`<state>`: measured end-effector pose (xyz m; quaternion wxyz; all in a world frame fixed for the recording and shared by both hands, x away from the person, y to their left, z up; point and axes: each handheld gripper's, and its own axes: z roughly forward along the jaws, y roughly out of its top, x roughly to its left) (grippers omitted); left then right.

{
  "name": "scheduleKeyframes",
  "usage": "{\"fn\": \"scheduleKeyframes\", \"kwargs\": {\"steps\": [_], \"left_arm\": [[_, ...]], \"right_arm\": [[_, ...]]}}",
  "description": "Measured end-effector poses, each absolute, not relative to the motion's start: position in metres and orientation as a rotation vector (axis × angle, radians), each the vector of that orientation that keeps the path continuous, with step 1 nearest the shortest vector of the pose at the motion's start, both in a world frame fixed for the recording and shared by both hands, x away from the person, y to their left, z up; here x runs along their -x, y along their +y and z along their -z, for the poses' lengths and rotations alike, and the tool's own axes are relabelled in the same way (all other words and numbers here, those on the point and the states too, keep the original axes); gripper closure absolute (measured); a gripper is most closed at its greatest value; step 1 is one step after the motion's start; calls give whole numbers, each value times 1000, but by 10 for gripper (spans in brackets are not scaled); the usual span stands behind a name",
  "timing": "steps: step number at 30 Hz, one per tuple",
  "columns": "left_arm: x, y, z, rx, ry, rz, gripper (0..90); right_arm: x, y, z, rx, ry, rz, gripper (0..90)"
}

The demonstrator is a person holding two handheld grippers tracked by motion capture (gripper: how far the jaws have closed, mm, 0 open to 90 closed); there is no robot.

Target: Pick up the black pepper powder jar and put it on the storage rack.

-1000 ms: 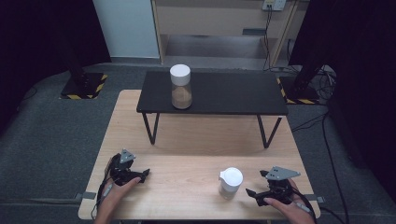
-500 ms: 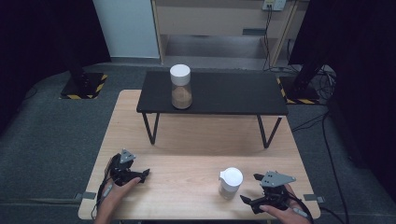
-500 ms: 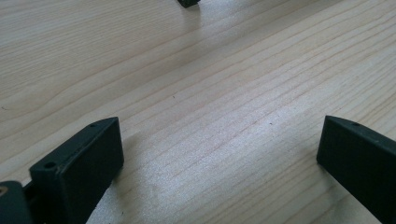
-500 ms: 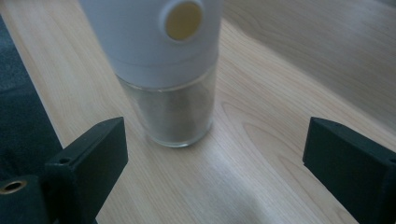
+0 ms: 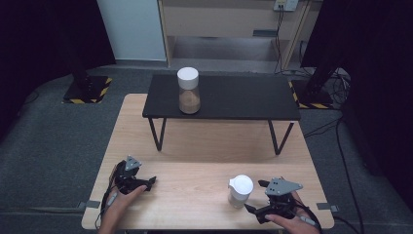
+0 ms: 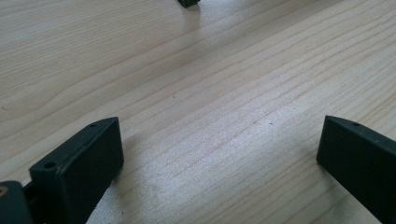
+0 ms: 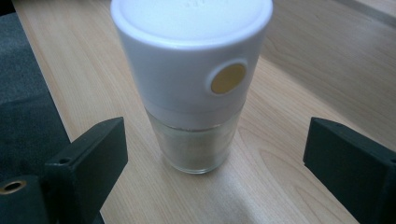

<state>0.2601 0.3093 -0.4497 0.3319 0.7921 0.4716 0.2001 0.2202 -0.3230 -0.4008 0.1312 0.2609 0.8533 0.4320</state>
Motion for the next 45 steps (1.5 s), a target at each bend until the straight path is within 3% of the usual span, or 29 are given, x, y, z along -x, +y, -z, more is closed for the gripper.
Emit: {"fn": "scheduleKeyframes", "kwargs": {"steps": [18,45], "left_arm": [[-260,309,450,-2069,1233,-522,0],[-260,309,450,-2069,1233,-522,0]], "right_arm": [[-230,-308,402,-724,2495,-1287,81],[-236,-290,411,-703,2492,-1267,306]]}}
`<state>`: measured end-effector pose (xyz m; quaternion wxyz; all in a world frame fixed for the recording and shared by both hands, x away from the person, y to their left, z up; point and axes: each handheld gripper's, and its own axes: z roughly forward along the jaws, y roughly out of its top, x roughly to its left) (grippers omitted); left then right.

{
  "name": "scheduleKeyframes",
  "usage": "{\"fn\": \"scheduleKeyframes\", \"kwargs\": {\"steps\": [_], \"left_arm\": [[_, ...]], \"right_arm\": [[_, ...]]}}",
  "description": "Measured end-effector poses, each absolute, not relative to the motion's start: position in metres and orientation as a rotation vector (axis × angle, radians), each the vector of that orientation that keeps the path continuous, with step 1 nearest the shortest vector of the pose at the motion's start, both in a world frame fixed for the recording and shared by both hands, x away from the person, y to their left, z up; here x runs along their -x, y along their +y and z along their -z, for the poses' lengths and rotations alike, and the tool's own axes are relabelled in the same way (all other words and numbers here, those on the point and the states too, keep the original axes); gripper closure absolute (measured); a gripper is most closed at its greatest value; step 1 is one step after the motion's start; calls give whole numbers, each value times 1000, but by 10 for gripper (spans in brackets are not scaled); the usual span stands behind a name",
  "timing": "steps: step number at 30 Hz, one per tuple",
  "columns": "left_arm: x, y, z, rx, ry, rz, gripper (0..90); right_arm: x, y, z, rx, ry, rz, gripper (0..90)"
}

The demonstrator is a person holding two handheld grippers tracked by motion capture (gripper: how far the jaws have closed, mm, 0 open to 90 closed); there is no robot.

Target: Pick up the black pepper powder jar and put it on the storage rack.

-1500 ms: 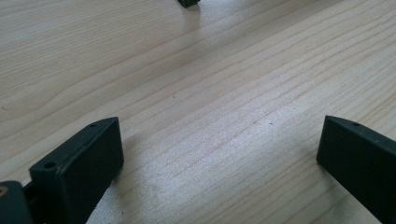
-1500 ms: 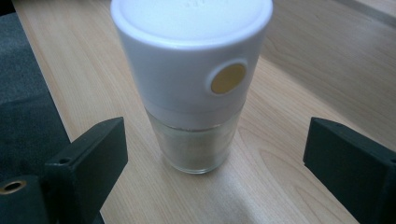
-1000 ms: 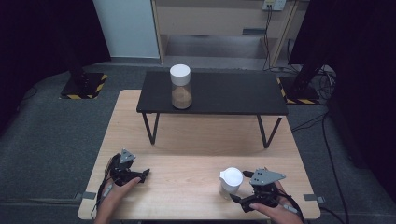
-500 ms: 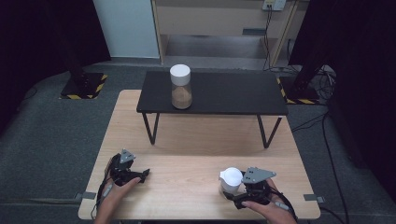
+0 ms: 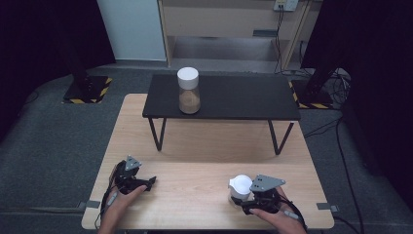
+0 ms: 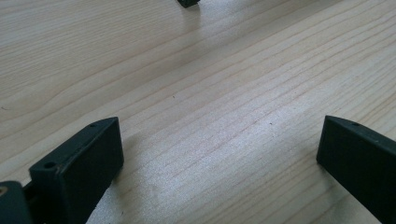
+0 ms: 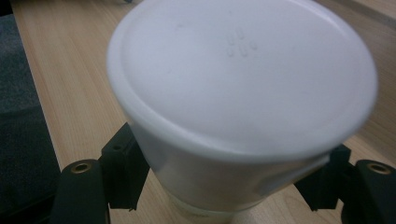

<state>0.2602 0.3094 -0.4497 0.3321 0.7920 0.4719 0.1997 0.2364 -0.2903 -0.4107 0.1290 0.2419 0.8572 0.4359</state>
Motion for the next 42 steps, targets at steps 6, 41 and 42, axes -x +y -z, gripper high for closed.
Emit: {"fn": "scheduleKeyframes", "kwargs": {"steps": [6,41,42], "left_arm": [[-260,309,450,-2070,1233,-522,0],[-260,309,450,-2069,1233,-521,0],[-260,309,450,-2069,1233,-521,0]], "right_arm": [[-235,-288,409,-704,2490,-1252,310],[-264,-309,383,-767,2408,-1224,312],[-265,-309,382,-770,2408,-1224,312]]}}
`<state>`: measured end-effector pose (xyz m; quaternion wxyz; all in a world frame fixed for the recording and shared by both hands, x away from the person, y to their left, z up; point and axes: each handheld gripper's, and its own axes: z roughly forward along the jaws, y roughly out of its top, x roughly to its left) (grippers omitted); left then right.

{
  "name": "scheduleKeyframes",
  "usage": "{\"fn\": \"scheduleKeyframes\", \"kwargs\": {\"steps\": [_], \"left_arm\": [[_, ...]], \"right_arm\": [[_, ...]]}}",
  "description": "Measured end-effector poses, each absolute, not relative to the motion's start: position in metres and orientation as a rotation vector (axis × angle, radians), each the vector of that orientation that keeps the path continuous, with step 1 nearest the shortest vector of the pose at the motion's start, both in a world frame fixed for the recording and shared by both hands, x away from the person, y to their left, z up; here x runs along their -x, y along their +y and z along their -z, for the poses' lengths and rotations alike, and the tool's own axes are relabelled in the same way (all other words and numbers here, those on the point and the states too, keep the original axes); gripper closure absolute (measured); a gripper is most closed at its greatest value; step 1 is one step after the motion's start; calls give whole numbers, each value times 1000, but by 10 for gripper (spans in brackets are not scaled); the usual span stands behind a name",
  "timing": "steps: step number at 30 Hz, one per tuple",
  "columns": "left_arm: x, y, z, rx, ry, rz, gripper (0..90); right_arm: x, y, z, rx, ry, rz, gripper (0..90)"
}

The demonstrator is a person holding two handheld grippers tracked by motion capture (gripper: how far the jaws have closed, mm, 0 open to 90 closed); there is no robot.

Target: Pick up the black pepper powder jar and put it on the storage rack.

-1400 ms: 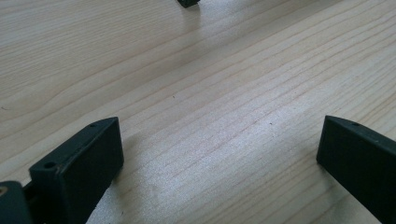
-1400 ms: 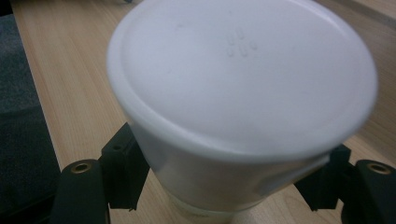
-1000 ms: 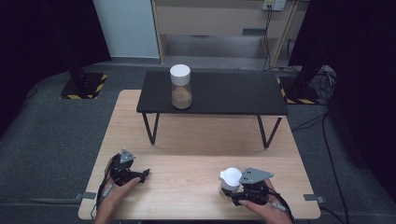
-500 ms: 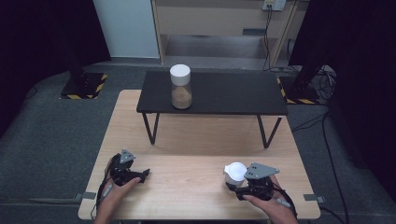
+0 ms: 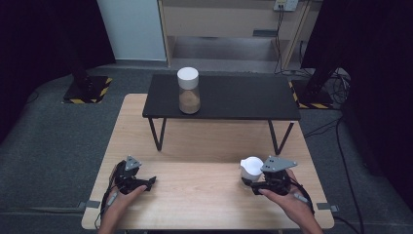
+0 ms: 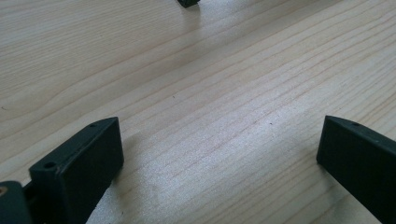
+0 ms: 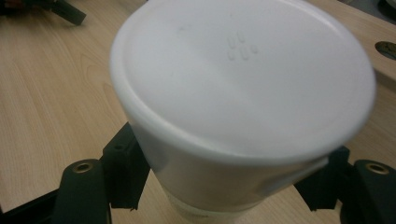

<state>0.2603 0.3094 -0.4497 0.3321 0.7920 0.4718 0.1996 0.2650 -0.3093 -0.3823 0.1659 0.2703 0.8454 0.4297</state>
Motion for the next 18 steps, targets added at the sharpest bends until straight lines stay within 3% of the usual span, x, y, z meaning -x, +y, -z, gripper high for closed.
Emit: {"fn": "scheduleKeyframes", "kwargs": {"steps": [18], "left_arm": [[-260,309,450,-2069,1233,-521,0]], "right_arm": [[-284,-314,367,-797,2400,-1226,312]]}}
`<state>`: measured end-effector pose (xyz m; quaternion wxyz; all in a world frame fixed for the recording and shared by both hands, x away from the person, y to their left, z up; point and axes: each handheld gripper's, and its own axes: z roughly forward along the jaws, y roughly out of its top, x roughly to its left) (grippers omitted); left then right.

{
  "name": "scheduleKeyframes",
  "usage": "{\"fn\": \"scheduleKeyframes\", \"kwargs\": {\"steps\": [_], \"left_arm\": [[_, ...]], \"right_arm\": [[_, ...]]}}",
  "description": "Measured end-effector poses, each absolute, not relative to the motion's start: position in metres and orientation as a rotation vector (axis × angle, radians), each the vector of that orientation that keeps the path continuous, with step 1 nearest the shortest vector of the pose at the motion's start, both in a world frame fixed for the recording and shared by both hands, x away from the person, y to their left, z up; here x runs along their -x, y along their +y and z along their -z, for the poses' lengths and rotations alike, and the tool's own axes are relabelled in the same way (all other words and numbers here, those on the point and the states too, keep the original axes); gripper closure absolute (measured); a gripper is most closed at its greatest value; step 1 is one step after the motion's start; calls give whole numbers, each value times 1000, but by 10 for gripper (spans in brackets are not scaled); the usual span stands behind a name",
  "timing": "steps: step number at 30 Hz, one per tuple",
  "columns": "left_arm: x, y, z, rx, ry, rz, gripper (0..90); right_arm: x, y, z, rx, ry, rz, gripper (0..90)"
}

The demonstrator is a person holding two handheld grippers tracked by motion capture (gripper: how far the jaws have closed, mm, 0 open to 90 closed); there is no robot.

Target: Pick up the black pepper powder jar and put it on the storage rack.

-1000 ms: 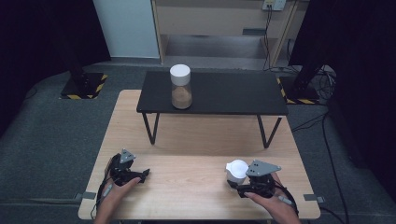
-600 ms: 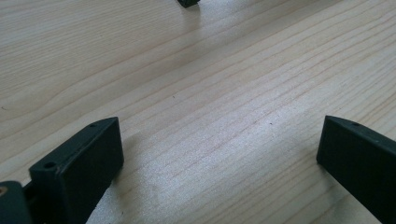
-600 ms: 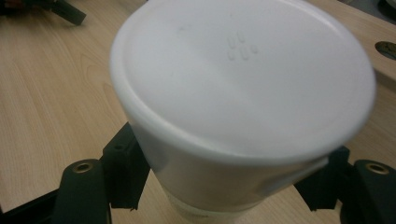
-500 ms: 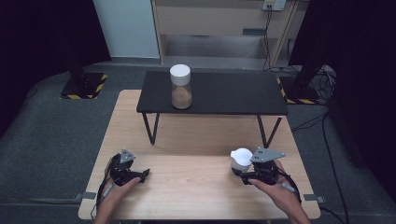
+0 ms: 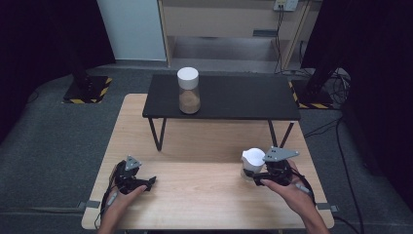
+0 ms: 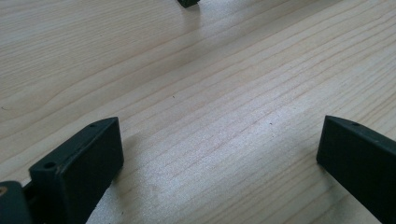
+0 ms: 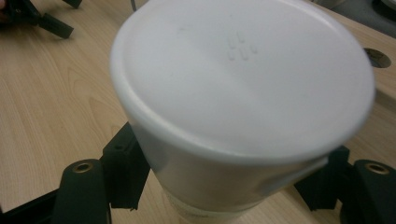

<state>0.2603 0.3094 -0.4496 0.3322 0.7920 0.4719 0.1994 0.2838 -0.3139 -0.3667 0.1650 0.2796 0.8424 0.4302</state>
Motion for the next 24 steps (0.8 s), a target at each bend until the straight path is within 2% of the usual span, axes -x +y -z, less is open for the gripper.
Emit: {"fn": "scheduleKeyframes", "kwargs": {"steps": [24], "left_arm": [[-260,310,450,-2070,1232,-520,0]], "right_arm": [[-289,-320,307,-755,2393,-1243,312]]}}
